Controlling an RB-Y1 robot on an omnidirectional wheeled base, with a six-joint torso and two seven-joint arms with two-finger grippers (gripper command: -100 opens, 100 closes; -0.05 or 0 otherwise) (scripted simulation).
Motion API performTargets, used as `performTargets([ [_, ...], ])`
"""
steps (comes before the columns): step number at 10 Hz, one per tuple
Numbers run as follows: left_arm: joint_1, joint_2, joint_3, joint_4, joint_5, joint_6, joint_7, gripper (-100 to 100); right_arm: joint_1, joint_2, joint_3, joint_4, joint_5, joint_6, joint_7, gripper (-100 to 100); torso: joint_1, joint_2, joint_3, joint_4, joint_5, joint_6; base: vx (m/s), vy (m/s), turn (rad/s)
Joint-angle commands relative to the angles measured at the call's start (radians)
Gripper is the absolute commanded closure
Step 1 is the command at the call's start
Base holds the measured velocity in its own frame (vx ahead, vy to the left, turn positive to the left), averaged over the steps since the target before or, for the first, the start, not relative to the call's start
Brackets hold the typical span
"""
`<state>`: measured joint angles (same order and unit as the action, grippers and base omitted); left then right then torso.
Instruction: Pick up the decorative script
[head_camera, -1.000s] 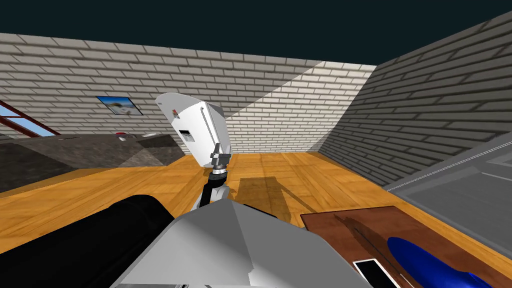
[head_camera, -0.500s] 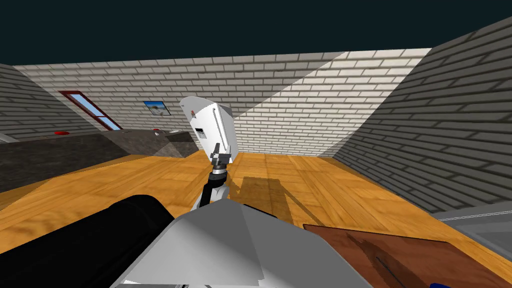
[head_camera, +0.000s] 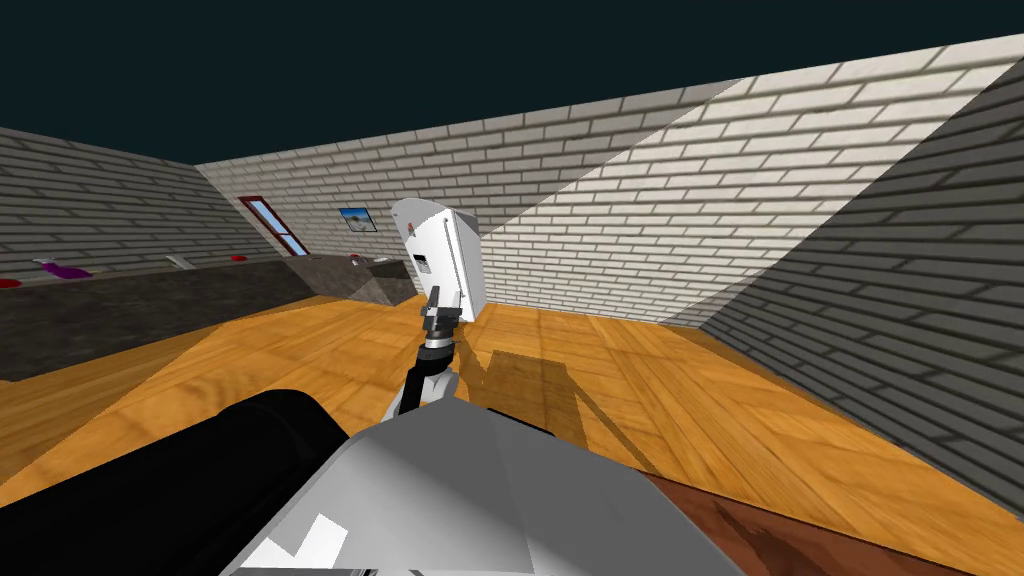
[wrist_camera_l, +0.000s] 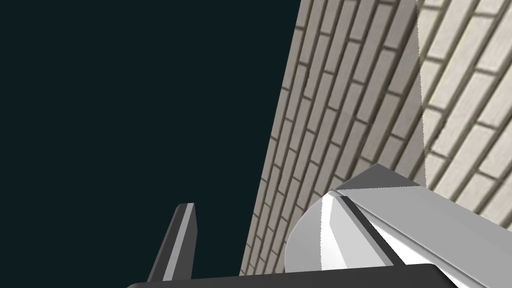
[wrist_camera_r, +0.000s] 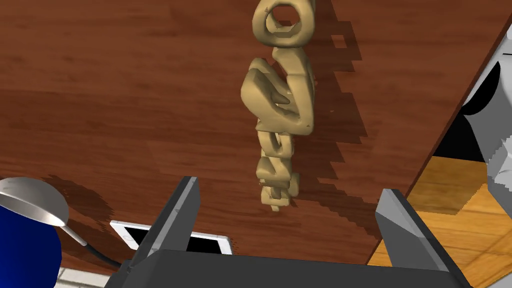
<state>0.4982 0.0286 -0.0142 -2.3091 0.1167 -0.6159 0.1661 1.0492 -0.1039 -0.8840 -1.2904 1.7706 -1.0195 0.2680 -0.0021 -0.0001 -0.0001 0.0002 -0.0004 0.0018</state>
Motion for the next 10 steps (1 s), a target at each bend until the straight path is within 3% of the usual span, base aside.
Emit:
performTargets([
  [1, 0.000, 0.000, 0.000, 0.000, 0.000, 0.000, 0.000, 0, 0.000, 0.012, -0.016, 0.035, 0.031, -0.013, 0.015, -100, 0.000, 0.000, 0.000, 0.000, 0.000, 0.000, -0.010, -0.051, 0.251],
  [4, 0.000, 0.000, 0.000, 0.000, 0.000, 0.000, 0.000, 0, -0.001, 0.034, -0.033, 0.071, 0.074, -0.030, 0.024, -100, 0.000, 0.000, 0.000, 0.000, 0.000, 0.000, -0.019, -0.053, 0.166],
  [5, 0.000, 0.000, 0.000, 0.000, 0.000, 0.000, 0.000, 0, -0.001, 0.030, -0.031, 0.069, 0.063, -0.026, 0.031, -100, 0.000, 0.000, 0.000, 0.000, 0.000, 0.000, -0.011, -0.022, 0.019],
  [6, 0.000, 0.000, 0.000, 0.000, 0.000, 0.000, 0.000, 0, -0.001, 0.031, -0.031, 0.070, 0.065, -0.027, 0.031, 0, 0.002, -0.001, 0.000, 0.000, 0.000, 0.001, 0.000, 0.000, 0.000],
  [7, 0.000, 0.000, 0.000, 0.000, 0.000, 0.000, 0.000, 0, -0.017, 0.031, -0.011, 0.093, 0.062, 0.003, 0.035, -100, 0.003, -0.001, -0.001, 0.000, 0.001, 0.001, -0.015, -0.012, 0.030],
  [9, 0.000, 0.000, 0.000, 0.000, 0.000, 0.000, 0.000, 0, -0.033, 0.032, 0.009, 0.115, 0.060, 0.033, 0.039, -100, 0.002, 0.000, 0.000, 0.000, 0.000, 0.001, -0.024, -0.022, 0.024],
  [10, 0.000, 0.000, 0.000, 0.000, 0.000, 0.000, 0.000, 0, -0.027, 0.032, 0.003, 0.104, 0.062, 0.021, 0.034, -100, 0.002, 0.000, 0.000, 0.000, 0.000, 0.001, -0.009, -0.010, 0.007],
])
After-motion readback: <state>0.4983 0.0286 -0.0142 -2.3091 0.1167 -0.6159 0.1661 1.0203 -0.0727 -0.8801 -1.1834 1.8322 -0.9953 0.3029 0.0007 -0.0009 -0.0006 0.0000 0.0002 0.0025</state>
